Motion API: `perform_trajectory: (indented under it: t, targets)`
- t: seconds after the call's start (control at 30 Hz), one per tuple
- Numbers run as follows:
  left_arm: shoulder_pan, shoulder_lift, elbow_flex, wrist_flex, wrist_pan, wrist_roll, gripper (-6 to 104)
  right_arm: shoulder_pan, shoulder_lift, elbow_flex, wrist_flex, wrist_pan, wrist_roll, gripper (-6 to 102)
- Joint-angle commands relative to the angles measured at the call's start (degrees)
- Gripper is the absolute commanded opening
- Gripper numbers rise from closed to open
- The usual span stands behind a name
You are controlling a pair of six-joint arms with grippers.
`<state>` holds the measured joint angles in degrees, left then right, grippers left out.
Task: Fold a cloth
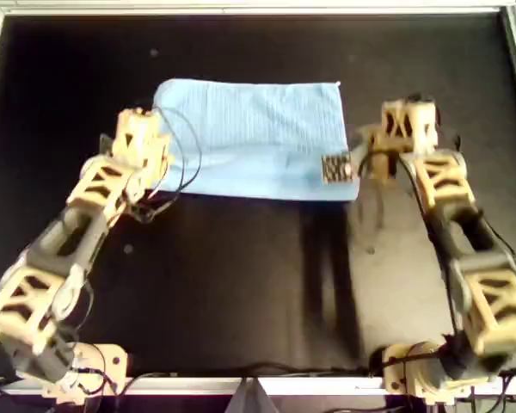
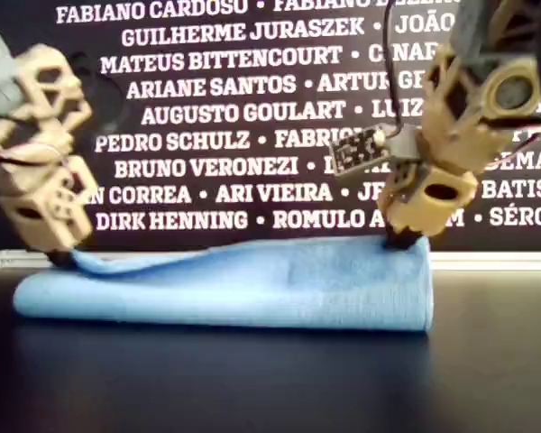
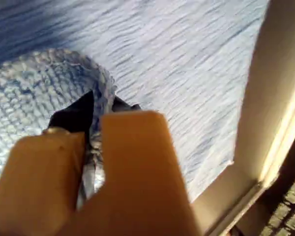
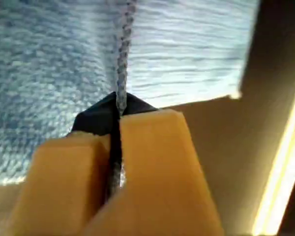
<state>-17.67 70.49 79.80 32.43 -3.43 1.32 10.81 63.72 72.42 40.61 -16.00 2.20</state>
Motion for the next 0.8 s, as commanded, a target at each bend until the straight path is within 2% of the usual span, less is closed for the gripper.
perform_trajectory:
  t: [0.0,0.3,0.4,0.6,0.77]
  targets:
    - [1.4,-2.0,-12.5,-1.4,-0.4,0.3,0,-0.5,-5.1,-15.6,-3.2,0.1,-0.18,-1]
    - [1.5,-14.2,-30.4,-1.4,-0.4,0.4,0,-0.6,-20.7,-38.8,-3.2,0.2,-0.18,-1]
    - [1.6,-18.5,-35.7,-1.4,-0.4,2.5,0,-0.6,-24.3,-44.9,-3.2,0.2,-0.18,-1]
    - [1.9,-27.2,-46.7,-1.4,-0.4,9.1,0,-1.3,-31.7,-55.7,-3.2,0.2,-0.18,-1]
    - [4.0,-33.0,-55.2,-1.4,-0.4,9.8,0,-2.5,-37.6,-64.1,-3.2,-0.1,-0.18,-1]
